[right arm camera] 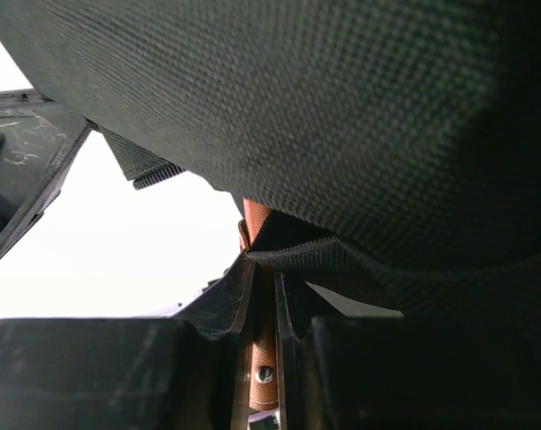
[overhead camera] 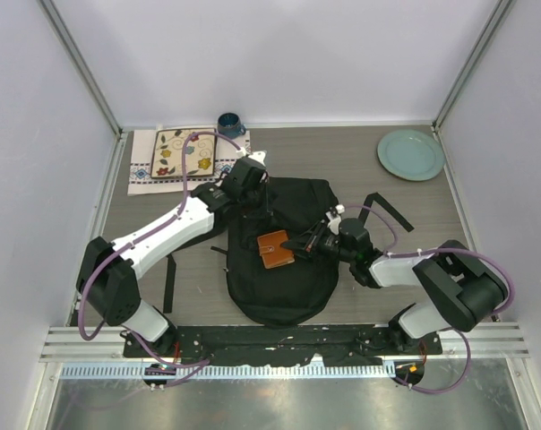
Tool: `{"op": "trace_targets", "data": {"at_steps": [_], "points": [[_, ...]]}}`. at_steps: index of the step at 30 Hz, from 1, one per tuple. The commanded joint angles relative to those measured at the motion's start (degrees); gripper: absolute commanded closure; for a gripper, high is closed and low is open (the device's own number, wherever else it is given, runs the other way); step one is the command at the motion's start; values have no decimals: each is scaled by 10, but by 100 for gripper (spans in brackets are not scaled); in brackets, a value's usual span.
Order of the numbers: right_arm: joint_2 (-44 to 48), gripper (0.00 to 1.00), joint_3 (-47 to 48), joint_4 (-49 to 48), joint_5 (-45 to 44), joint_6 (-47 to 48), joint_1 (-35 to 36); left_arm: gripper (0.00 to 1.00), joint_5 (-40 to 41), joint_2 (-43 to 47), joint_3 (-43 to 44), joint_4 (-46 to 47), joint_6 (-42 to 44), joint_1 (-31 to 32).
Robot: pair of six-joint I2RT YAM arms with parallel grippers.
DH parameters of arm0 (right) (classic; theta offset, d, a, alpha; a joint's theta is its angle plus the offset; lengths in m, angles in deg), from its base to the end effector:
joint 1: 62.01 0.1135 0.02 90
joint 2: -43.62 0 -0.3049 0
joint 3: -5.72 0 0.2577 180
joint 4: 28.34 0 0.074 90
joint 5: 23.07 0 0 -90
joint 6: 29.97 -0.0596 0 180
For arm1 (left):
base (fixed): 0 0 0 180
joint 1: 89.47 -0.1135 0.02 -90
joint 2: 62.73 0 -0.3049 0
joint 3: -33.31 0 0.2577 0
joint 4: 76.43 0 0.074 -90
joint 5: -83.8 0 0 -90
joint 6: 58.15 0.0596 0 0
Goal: Pack the student bag
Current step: Place the personal item in the student bag.
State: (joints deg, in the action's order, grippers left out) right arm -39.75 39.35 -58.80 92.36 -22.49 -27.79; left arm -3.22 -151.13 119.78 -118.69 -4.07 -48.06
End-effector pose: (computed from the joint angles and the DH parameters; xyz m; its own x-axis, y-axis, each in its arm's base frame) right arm 0.2105 0.1741 0.1775 -0.8714 0.4902 0.0177 0.1610 0.2516 0.9543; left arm 0.2756 -0.2390 0.3165 -0.7945 -0.0805 -0.6019 0.2056 0.8970 -0.3913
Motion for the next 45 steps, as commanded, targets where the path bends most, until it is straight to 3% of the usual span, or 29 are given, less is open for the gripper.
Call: {"op": "trace_targets", "data": {"at_steps": [1, 11, 19, 24, 32, 45], "points": [[4, 99, 23, -79, 1, -6, -29, 100, -51, 47, -7, 59, -6, 3], [100, 99, 12, 48, -27, 73, -100, 100, -60, 53, -29, 69, -15, 3], [215, 99, -18, 113, -135, 133, -103, 100, -83, 49, -38, 86, -61, 3], [242, 100, -67, 39, -209, 109, -86, 100, -129, 34, -52, 126, -107, 3], [245, 99, -93, -44, -404, 109, 33, 100, -160, 24, -45, 153, -125, 3], [85, 99, -77, -230, -536, 79, 67, 100, -140, 35, -43, 136, -115, 3]]}}
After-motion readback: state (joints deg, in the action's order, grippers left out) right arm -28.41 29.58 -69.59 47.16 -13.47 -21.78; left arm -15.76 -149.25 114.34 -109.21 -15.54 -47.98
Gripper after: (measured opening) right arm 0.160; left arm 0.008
